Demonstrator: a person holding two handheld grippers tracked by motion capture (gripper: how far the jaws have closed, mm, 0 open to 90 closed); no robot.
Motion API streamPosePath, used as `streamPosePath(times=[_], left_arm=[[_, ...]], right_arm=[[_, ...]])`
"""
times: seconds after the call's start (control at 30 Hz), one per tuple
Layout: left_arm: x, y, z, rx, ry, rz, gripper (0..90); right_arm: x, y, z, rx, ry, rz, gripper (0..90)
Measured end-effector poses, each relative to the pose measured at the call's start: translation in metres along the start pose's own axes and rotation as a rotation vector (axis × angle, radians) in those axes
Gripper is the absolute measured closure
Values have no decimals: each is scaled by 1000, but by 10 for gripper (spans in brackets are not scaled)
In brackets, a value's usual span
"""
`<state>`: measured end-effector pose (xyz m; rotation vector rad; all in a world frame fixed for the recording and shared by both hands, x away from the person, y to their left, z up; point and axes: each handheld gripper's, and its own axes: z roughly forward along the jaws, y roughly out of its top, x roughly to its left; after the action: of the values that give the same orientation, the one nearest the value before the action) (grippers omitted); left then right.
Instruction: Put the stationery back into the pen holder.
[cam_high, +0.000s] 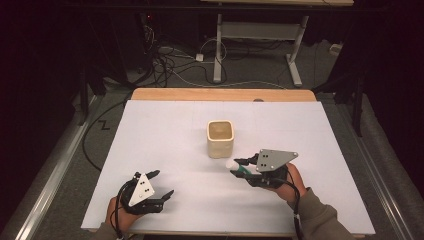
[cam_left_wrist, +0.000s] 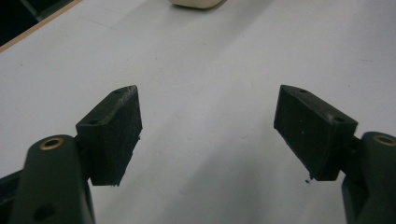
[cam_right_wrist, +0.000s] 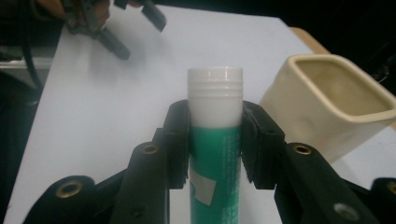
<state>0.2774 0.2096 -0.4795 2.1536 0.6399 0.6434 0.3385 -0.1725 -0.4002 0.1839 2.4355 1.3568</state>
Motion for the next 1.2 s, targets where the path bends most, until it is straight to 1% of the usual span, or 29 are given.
streamPosePath(times=[0.03,0.07,0.1,0.17,0.2,0.23,0.3,0.37,0.4,0.5,0.57,0.6,0.67,0.7,0.83,0.9,1.03,1.1,1.13,1.2], left_arm=[[0,0,0,0,-1,-1,227],[0,0,0,1,-2,-1,227],[0,0,0,2,-1,1,226],[0,0,0,0,-1,2,227],[0,0,0,1,-1,1,226],[0,0,0,2,1,0,226],[1,0,0,0,0,-4,226],[1,0,0,0,0,-2,226],[1,0,0,0,-1,-1,226],[1,0,0,-2,-1,-4,226],[1,-1,0,-2,-1,-3,226],[1,-1,0,-3,-2,-4,226],[1,-1,-1,-3,0,-2,226],[1,-1,-1,-4,-2,-3,226],[1,-1,-1,-3,-3,-3,226],[1,-1,-1,-2,-4,-3,226],[1,-1,0,-2,-5,-4,226],[1,-1,0,-2,-6,-4,226],[1,-1,0,-3,-6,-5,226],[1,-1,0,-4,-7,-6,226]], right_arm=[[-1,1,-1,-10,-12,7,664],[-1,1,-1,-10,-12,7,664],[-4,2,-2,-28,-27,20,664],[-5,3,-3,-33,-35,23,664],[-8,4,-3,-49,-45,36,664],[-8,4,-3,-49,-45,36,664],[-11,6,-4,-62,-66,44,664],[-14,8,-5,-77,-69,52,664],[-16,10,-6,-87,-85,65,664],[-20,16,-7,-100,-113,62,664],[-22,18,-8,-109,-118,66,664],[-27,23,-9,-127,-133,79,663],[-28,25,-9,-132,-142,77,663],[-31,30,-9,-149,-163,85,664],[-36,35,-8,-164,-173,92,664],[-38,37,-7,-164,-176,87,663],[-45,43,-4,-190,-187,109,664],[-47,46,-2,-196,-194,108,664],[-48,47,-1,-198,-196,114,664],[-49,48,0,-202,-193,115,664]])
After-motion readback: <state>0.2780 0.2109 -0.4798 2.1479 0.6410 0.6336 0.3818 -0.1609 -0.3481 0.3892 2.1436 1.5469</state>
